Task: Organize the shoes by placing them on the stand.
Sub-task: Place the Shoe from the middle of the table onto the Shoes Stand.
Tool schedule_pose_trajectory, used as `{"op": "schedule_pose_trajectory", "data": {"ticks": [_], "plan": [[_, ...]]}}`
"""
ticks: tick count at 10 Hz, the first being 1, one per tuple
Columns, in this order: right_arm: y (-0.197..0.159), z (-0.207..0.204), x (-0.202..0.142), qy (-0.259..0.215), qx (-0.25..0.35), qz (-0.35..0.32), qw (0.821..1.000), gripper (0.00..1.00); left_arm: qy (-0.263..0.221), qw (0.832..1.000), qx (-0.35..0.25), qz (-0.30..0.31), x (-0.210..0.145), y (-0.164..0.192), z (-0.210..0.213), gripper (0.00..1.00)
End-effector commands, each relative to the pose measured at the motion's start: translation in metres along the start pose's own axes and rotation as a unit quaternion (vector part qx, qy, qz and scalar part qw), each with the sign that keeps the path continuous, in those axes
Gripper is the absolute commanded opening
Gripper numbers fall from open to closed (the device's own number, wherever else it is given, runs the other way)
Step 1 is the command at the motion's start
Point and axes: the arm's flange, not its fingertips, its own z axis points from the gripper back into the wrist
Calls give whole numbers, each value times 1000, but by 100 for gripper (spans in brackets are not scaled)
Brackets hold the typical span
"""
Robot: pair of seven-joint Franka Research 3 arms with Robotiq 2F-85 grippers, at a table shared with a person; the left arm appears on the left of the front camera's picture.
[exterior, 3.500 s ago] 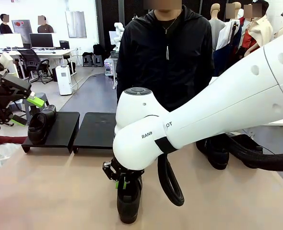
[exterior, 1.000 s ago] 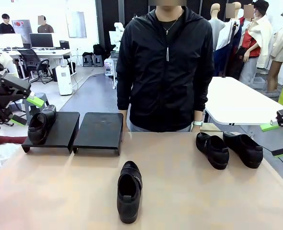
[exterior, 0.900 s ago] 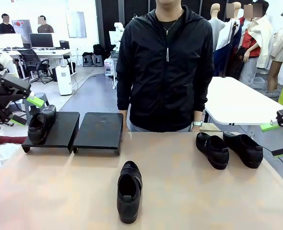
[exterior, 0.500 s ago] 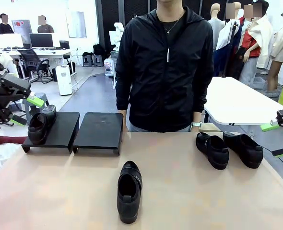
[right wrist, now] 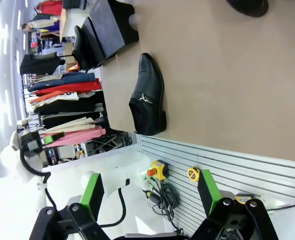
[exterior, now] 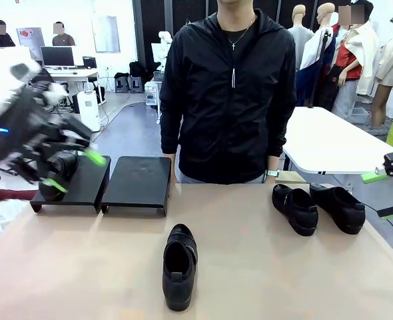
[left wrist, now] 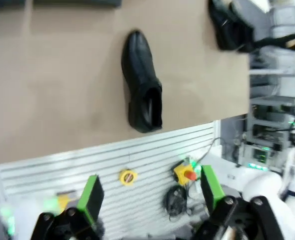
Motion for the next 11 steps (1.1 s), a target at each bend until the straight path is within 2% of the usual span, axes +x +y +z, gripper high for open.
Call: {"op": "schedule_pose_trajectory", "data": {"ticks": [1, 3, 4, 5, 8, 11], "plan": [[1, 2, 2, -1, 8, 6, 1000, 100, 8, 994, 103, 25, 2, -69, -61, 100], [1, 2, 2, -1, 8, 6, 1000, 100, 10, 984, 173, 41, 9, -109, -122, 100], [1, 2, 2, -1, 8, 6, 1000, 100, -11, 978, 200, 55, 13, -118, -137, 100], [1, 2, 2, -1, 8, 6, 1000, 100, -10, 973, 223, 61, 18, -121, -149, 100], [1, 2, 2, -1, 8, 6, 1000, 100, 43, 972, 230, 6, 29, -104, -184, 100], [1, 2, 2, -1, 8, 6, 1000, 100, 78, 968, 237, 13, 29, -75, -220, 100]]}}
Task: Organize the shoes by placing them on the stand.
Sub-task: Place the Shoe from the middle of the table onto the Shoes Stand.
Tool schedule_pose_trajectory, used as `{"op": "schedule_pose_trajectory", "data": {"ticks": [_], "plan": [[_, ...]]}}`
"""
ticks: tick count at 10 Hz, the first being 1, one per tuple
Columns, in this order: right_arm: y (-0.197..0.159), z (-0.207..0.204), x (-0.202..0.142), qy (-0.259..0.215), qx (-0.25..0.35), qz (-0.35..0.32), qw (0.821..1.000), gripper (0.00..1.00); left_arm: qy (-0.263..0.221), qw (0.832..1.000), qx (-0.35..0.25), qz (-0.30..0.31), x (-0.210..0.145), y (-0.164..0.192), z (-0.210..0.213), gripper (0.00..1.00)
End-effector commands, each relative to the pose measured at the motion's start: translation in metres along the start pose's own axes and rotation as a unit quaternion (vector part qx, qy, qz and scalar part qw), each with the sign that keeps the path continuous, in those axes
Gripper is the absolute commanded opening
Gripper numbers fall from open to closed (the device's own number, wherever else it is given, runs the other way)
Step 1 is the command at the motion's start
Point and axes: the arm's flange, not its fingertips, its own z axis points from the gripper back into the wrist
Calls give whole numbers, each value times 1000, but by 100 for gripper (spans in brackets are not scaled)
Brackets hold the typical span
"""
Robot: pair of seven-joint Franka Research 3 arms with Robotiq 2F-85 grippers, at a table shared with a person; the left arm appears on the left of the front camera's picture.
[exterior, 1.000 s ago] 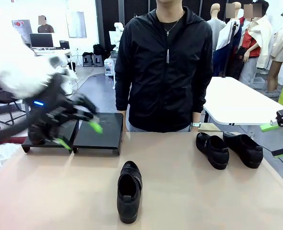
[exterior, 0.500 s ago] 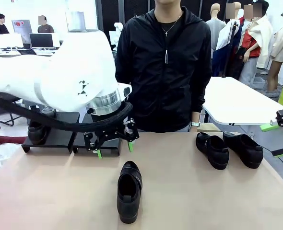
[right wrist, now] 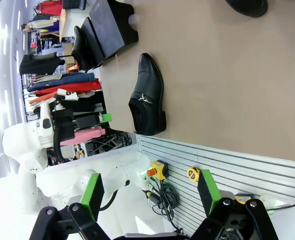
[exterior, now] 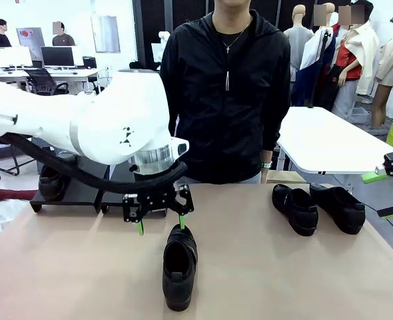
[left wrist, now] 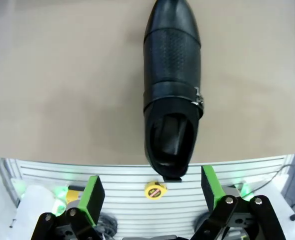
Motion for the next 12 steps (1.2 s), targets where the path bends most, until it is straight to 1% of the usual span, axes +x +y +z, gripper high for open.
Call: {"op": "schedule_pose_trajectory", "data": {"ticks": [1, 2, 3, 4, 5, 6, 9, 10, 11, 12], "plan": [[1, 2, 2, 0, 8, 6, 1000, 100, 2, 1000, 6, -20, 2, 6, -25, 100], [1, 2, 2, 0, 8, 6, 1000, 100, 2, 999, 9, -35, 2, 2, -42, 100], [1, 2, 2, 0, 8, 6, 1000, 100, 15, 998, 15, -67, 4, -2, -61, 100], [1, 2, 2, 0, 8, 6, 1000, 100, 19, 996, 39, -81, 7, -4, -80, 100], [1, 2, 2, 0, 8, 6, 1000, 100, 25, 995, 45, -83, 8, -3, -97, 100], [1, 2, 2, 0, 8, 6, 1000, 100, 26, 996, 33, -76, 10, 1, -107, 100], [1, 2, 2, 0, 8, 6, 1000, 100, 9, 996, 40, -75, 17, 6, -128, 100], [1, 2, 2, 0, 8, 6, 1000, 100, 6, 998, 31, -60, 20, 5, -129, 93], [1, 2, 2, 0, 8, 6, 1000, 100, 4, 997, 23, -69, 21, 5, -127, 33], [1, 2, 2, 0, 8, 6, 1000, 100, -2, 997, 16, -73, 22, 4, -124, 0]]}}
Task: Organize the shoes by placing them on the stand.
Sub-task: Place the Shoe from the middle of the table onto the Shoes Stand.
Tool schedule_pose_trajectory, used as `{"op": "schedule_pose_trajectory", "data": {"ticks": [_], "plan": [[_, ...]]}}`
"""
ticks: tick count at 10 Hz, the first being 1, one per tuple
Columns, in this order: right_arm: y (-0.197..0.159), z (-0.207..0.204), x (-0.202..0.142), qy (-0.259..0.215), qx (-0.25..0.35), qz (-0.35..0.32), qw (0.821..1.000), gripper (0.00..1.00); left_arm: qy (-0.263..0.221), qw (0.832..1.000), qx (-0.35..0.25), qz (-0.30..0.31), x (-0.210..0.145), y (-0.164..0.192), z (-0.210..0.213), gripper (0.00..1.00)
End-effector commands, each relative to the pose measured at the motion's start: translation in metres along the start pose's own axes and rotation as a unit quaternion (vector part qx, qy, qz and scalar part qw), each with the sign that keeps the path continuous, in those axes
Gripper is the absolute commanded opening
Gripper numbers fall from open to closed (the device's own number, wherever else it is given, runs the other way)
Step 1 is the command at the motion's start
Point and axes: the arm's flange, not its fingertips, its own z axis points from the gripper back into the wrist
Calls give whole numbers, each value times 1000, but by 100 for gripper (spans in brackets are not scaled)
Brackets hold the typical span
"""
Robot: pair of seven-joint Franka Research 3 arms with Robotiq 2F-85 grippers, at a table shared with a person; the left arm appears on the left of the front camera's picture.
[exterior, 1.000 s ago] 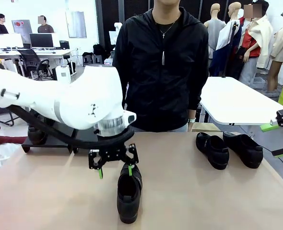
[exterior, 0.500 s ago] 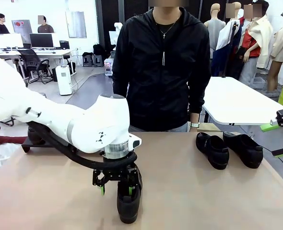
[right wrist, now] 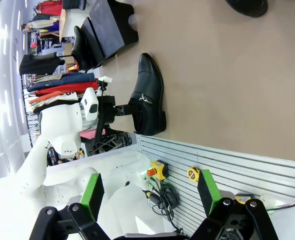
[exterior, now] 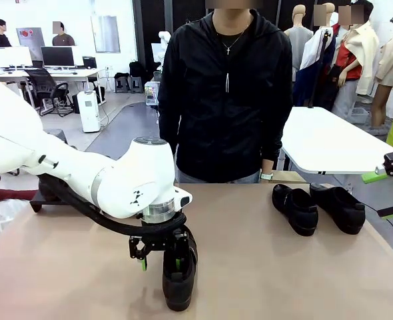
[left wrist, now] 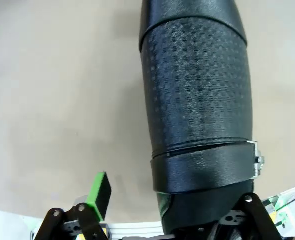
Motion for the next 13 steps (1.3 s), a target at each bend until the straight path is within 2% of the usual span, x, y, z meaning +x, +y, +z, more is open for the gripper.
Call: {"op": "schedule_pose_trajectory", "data": {"ticks": [1, 6, 9, 10, 13], "plan": [[1, 2, 2, 0, 8, 6, 1000, 100, -18, 1000, -1, 0, 0, 1, 0, 0], [1, 2, 2, 0, 8, 6, 1000, 100, -34, 999, -3, -1, -3, 5, 15, 0], [1, 2, 2, 0, 8, 6, 1000, 100, -45, 998, -5, -40, -9, 1, 43, 0], [1, 2, 2, 0, 8, 6, 1000, 100, -64, 995, -24, -68, -20, 3, 75, 0], [1, 2, 2, 0, 8, 6, 1000, 100, -176, 977, -8, -122, -77, 24, 196, 0]]}}
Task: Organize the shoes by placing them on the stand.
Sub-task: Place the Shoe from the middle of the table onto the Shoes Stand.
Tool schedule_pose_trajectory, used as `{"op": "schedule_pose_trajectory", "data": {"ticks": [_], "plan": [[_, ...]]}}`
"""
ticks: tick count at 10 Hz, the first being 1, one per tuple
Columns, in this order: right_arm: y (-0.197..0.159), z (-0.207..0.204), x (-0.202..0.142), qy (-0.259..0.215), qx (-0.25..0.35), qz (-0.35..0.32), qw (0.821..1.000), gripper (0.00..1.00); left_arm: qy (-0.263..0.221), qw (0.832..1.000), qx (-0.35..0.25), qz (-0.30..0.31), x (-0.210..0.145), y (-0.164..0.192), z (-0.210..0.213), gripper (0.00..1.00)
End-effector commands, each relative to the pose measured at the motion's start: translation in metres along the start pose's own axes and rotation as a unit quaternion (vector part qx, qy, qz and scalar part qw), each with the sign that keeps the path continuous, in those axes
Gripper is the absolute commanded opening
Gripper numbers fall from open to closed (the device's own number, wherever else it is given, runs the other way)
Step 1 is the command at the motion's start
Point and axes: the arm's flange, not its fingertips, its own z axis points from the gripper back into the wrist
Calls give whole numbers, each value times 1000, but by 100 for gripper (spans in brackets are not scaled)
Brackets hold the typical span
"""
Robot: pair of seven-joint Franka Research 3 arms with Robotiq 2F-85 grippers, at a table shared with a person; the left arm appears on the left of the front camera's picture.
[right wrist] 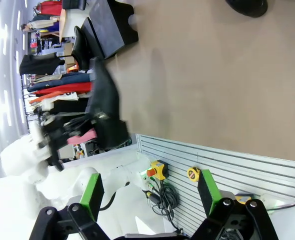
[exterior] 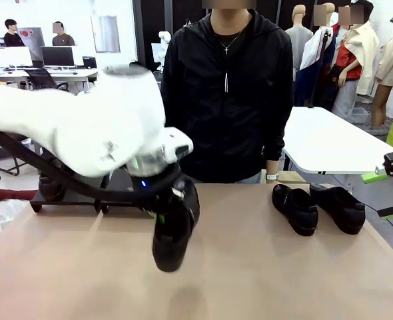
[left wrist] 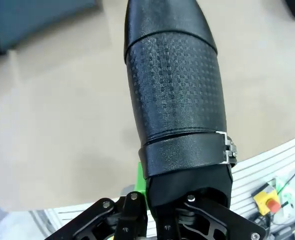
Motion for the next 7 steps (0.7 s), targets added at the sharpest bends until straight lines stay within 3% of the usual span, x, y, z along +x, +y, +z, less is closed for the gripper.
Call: {"op": "schedule_pose_trajectory", "data": {"ticks": [1, 2, 3, 4, 5, 7], "plan": [[1, 2, 2, -1, 8, 6, 1000, 100, -64, 997, 0, -36, -28, 28, 69, 0], [1, 2, 2, -1, 8, 6, 1000, 100, -95, 995, -10, -38, -38, 40, 89, 0], [1, 2, 2, -1, 8, 6, 1000, 100, -119, 993, -5, 4, -45, 50, 97, 0], [1, 2, 2, -1, 8, 6, 1000, 100, -78, 995, -38, 53, -54, 39, 104, 0], [1, 2, 2, -1, 8, 6, 1000, 100, -99, 995, 7, -17, -38, 30, 110, 0], [1, 2, 2, -1, 8, 6, 1000, 100, -99, 995, 7, -17, -38, 30, 110, 0]]}}
